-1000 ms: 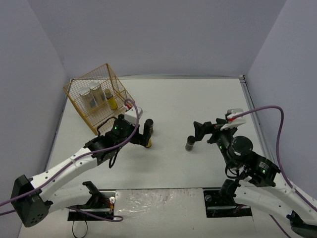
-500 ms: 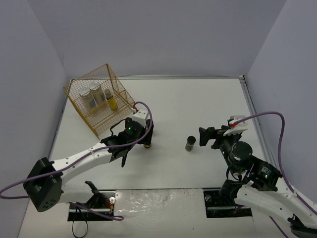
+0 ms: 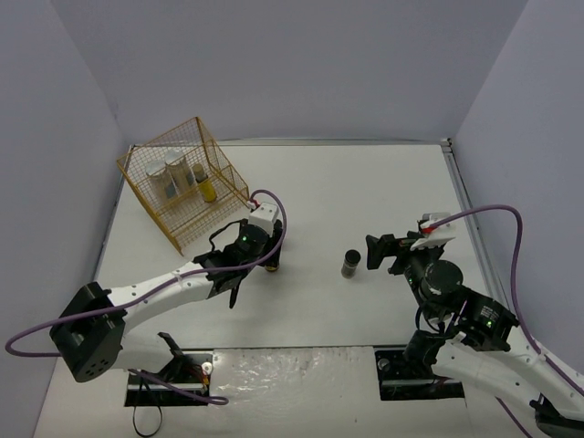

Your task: Organize the condiment bottles

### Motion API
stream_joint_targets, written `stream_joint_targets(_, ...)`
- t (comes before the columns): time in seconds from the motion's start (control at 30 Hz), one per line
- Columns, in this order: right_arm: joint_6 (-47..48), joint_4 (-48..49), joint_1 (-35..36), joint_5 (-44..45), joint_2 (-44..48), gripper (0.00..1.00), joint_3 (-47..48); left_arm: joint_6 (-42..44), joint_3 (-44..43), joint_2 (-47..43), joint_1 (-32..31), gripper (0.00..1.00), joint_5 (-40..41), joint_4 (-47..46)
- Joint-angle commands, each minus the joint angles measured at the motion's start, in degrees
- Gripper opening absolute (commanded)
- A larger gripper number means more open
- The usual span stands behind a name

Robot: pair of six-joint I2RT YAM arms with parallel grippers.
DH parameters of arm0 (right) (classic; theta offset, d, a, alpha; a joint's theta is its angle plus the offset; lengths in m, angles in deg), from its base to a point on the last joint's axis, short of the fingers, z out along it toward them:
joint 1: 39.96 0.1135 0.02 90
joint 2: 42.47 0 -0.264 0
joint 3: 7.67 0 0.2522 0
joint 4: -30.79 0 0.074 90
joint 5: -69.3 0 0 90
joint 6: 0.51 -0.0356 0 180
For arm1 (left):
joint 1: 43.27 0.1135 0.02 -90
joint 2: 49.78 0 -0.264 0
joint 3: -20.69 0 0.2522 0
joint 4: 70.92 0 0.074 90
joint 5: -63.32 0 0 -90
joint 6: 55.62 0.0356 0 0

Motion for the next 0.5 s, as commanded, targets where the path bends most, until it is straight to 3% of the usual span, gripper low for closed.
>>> stream_joint_targets(0.0,0.09,2.58,0.04,0.54,-1.45,1.0,-0.11,-0.47,-0.93,-3.21,-0.46,0.52,1.26,-4.57)
stream_joint_targets(0.13,0.17,2.58,0.04,0.21,-2.22,1.0,-0.11,-0.73,-0.85,-3.88,-0.72,0.47,1.18,-4.39)
stream_joint_targets(0.2,0.29,2.58,0.04,-0.06,-2.58,1.0,-0.09,-0.64,-0.85,-4.06,-0.92,0.38,1.27,-4.31)
stream_joint_targets(0.37,0.44,2.58,0.1,-0.23,-2.87,1.0,-0.02,-0.88,-0.85,-3.64,-0.99,0.29,1.09,-4.11)
stream_joint_targets(0.47,0.37,2.49,0.04,-0.23,-2.56,1.0,-0.06,-1.2,-0.7,-3.88,-1.07,0.19,1.16,-4.0)
